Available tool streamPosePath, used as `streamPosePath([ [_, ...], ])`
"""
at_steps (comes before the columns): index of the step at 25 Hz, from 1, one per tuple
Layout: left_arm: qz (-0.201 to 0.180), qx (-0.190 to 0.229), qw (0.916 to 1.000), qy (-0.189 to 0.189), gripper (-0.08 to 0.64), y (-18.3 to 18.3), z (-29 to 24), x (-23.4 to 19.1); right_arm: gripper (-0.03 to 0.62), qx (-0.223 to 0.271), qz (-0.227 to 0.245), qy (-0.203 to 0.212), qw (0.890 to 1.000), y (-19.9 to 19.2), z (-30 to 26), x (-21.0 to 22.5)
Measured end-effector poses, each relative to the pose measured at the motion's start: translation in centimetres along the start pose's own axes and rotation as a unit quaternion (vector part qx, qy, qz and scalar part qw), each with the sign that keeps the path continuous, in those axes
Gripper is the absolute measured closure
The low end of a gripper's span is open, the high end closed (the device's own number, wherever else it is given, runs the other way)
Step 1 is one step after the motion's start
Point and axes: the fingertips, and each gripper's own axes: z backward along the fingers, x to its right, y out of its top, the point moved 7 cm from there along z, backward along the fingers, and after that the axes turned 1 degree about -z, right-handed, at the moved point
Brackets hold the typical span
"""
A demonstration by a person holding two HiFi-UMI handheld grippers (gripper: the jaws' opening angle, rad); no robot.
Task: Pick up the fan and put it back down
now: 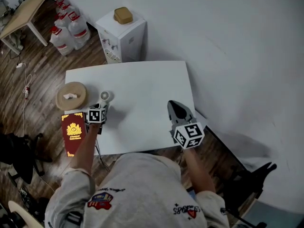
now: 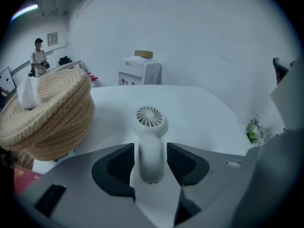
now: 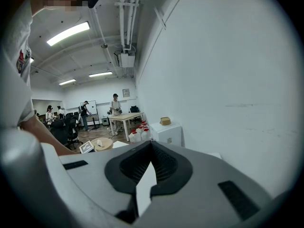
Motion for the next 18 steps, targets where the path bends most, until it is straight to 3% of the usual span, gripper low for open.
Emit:
streamPosePath([
  [7,0.02,0.064,0.9976,0.015,0.361,0.6,4.5,0.0,0.598,0.005,0.006,0.042,0.999,0.2,-1.9,-1.9],
  [14,0.025,0.133,0.9905,0.021,0.503,1.2,9.9,0.0,0.6,0.016,0.016,0.091,0.996,1.1,-4.1,-4.6],
  [18,0.031,0.18,0.9832,0.011,0.545,2.3,13.2,0.1,0.6,0.017,0.018,0.115,0.993,1.5,-5.3,-6.0],
])
